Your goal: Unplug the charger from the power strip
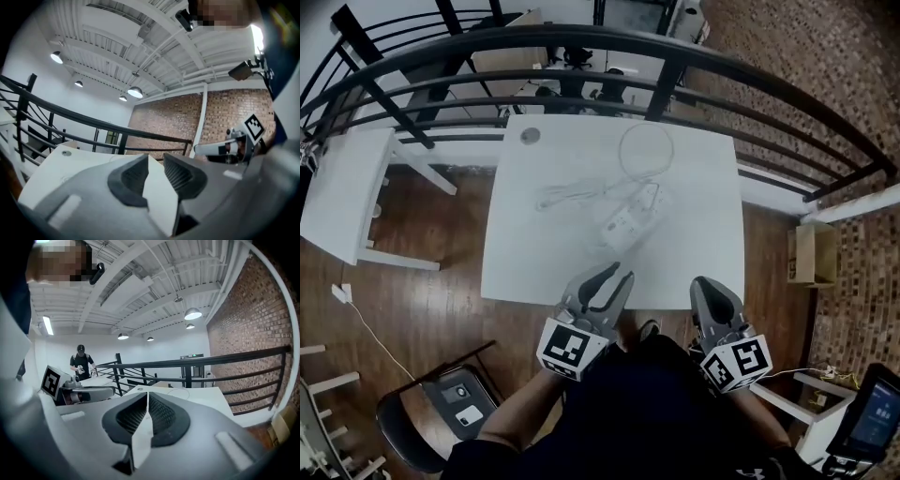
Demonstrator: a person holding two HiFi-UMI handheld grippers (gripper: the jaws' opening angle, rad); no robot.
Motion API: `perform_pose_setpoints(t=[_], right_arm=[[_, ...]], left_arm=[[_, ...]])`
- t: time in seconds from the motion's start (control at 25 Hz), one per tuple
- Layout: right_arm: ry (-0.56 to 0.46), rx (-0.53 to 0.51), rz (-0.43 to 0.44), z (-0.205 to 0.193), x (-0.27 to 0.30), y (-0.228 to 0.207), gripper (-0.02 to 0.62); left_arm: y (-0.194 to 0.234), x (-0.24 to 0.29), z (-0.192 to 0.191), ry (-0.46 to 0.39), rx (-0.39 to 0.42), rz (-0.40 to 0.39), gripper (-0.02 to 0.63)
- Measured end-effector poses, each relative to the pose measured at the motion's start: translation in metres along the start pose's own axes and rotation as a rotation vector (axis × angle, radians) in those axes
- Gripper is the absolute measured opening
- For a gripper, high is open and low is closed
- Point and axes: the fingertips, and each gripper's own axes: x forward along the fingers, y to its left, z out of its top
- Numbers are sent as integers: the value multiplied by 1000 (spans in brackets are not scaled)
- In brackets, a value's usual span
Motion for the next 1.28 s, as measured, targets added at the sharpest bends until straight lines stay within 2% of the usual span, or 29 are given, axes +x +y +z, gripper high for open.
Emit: perform_pose_setpoints(t=[0.16,0.24,0.32,0.48,0.72,0.92,1.08,1.28], right_arm=[[12,-13,-14,0,28,-19,25],[23,-40,-10,-4,42,-27,83],[44,-104,10,-12,59,-31,105],[139,-222,73,-46,100,-34,153],[275,-243,125,-96,155,-41,176],[359,-296,118,-127,192,-49,187],[399,-320,115,-136,210,-44,192],[448,-355,113,-156,224,-44,192]], left_arm=[[21,22,-25,85,43,34,119],[29,33,-43,137,74,55,134],[39,46,-63,199,94,77,163],[59,70,-102,322,115,116,224],[81,101,-148,464,157,128,233],[93,113,-175,533,160,143,233],[95,117,-188,559,169,141,233],[96,122,-202,596,224,128,233]])
